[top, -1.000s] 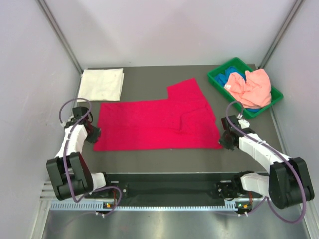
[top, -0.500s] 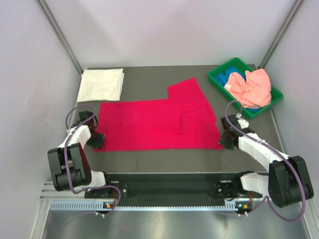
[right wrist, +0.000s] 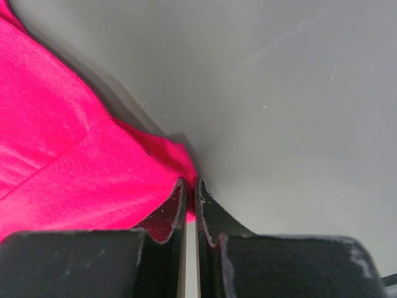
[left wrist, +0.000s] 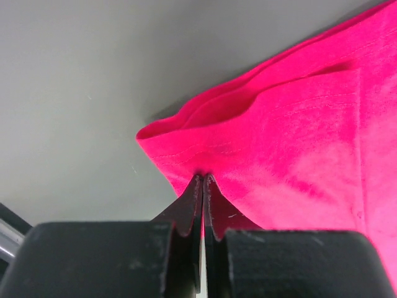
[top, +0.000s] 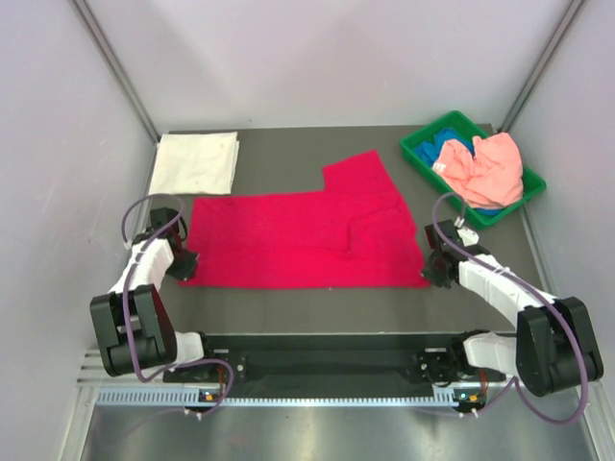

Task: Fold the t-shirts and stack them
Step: Fold the tshirt

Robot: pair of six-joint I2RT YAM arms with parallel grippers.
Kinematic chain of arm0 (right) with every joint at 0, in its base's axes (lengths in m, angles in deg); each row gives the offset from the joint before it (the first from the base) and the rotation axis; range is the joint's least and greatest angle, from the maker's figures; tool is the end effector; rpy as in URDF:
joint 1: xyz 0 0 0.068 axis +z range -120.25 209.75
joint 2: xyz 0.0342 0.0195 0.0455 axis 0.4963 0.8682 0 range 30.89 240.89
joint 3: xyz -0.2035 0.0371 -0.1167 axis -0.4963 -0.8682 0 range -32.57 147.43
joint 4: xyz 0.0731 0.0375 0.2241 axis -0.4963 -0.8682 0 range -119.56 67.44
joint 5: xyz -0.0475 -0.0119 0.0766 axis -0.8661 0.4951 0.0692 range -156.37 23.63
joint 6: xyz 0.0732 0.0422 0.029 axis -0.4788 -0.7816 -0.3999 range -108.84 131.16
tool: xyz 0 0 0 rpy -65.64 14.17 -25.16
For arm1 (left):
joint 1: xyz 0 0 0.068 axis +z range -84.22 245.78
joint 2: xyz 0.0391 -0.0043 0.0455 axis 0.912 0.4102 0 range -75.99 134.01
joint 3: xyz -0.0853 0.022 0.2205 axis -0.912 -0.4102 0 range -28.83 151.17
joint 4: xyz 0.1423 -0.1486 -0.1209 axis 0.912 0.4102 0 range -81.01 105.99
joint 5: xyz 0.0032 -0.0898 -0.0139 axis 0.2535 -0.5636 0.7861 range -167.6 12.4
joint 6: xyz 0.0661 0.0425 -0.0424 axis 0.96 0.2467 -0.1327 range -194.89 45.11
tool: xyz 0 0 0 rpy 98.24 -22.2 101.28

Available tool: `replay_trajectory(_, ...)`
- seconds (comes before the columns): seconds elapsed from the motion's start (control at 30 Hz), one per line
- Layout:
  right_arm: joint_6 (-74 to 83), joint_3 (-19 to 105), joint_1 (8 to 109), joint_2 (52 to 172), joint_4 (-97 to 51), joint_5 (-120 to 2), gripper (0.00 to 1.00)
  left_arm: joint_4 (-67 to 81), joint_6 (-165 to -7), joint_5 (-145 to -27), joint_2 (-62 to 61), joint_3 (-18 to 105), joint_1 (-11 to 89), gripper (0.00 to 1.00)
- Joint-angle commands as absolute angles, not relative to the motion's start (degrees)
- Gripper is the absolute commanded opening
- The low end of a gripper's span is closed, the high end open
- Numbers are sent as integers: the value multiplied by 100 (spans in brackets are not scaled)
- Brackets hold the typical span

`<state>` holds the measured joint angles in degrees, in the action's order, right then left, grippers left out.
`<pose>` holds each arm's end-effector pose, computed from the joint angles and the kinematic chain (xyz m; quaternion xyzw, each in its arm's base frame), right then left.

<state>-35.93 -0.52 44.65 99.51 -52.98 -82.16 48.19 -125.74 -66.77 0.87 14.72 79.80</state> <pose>0.2075 0.0329 0.1034 0.2955 0.9249 -0.0136 0.2388 0.2206 0.0706 0.1187 -0.5398 0.8228 0.0407 0.1731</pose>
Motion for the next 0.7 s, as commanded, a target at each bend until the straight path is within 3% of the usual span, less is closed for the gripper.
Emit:
replay_trajectory(0.0,-3516,126,4487,10138,-5166,-8474,0,5144,-12455,-6354,-102,1609,7976,0)
replay_trajectory(0.23,-3472,118,4487,10191,-5139,-8562,0,5214,-12507,-6109,-119,1064,7976,0)
replay_trajectory(0.67,-3524,65,4487,10086,-5209,-8764,0,5872,-13157,-6117,-638,1222,7976,0)
